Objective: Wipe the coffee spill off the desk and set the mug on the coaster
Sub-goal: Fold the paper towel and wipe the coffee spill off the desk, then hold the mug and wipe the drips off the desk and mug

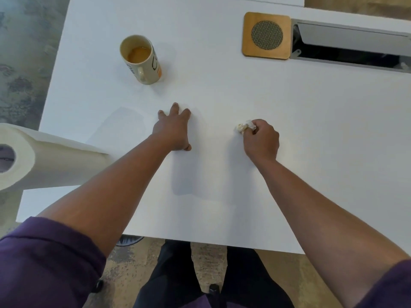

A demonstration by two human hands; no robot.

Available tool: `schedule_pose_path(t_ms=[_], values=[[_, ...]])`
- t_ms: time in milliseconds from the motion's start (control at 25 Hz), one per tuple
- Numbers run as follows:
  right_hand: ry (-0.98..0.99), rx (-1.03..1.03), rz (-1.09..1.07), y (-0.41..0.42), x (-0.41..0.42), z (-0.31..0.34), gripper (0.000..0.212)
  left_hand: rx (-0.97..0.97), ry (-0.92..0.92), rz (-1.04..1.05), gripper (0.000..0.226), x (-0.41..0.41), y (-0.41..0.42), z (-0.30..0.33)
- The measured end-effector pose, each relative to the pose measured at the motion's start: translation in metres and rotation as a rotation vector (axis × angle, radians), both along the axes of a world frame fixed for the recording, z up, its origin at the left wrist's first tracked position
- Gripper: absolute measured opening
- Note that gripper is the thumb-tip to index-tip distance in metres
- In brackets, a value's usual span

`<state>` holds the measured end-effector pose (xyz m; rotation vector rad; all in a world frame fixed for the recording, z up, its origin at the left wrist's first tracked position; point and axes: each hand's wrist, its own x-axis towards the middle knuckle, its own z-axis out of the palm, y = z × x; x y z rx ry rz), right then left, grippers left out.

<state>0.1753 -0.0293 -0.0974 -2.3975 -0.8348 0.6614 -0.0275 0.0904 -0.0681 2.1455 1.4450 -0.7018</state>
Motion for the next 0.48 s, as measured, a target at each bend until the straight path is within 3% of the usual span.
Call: schedule_pose_path(t_ms=[120, 280, 400, 480], values=[[0.121, 0.016, 0.125, 0.017, -0.014, 0.003, 0.015, -0.013, -0.07, 0.045, 0.104, -0.003, 0.002, -0.001], [0.262, 0.105, 0.117, 0.035, -0.028, 0.002, 0.012, 0.332, -0.577, 0.43, 0.042, -0.016, 0.011, -0.003], [0.306, 0.135, 0.111, 0.051, -0.029, 0.002, 0.015, 0.518, -0.882, 0.86, 0.043, -0.02, 0.028, 0.001], [0.36, 0.14, 0.091, 0.063, -0.03, 0.004, 0.013, 0.473, -0.964, 1.141, 0.05, -0.02, 0.046, 0.003]])
